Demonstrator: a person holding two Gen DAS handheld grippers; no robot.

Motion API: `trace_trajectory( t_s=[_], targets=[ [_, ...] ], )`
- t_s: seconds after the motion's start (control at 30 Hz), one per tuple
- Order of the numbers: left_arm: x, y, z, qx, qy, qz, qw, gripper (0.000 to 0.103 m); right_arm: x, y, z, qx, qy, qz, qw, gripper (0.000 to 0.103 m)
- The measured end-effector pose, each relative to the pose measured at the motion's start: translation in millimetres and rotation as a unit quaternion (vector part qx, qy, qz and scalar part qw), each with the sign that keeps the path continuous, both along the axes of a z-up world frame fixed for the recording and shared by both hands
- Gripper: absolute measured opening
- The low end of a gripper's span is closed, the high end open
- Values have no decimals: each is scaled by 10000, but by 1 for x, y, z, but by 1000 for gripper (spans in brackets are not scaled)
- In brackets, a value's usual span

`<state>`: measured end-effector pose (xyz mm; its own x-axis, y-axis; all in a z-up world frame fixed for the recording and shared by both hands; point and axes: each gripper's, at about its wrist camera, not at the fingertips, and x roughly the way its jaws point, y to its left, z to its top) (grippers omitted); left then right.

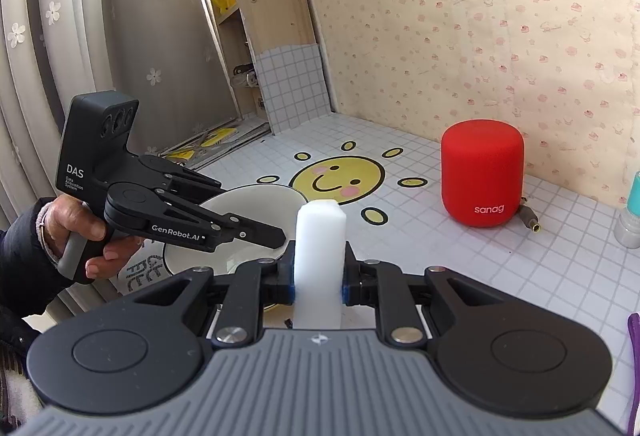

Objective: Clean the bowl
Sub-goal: 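Rub the sponge back and forth on the bowl's outer wall with the right gripper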

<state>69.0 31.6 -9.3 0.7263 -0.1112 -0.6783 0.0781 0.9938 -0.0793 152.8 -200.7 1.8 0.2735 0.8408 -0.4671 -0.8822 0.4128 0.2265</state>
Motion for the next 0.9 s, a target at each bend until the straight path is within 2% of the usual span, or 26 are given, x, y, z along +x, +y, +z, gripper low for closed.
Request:
trace_trajectory(
  t_s=[0.67, 0.9],
  targets=[
    [0, 4, -1, -57, 14, -90, 9999, 27, 26, 40, 9, -157, -104, 295, 9994, 21],
    [0, 4, -1, -76, 19, -61, 10000, 27, 24, 40, 11, -161, -155, 302, 9993, 21]
  ],
)
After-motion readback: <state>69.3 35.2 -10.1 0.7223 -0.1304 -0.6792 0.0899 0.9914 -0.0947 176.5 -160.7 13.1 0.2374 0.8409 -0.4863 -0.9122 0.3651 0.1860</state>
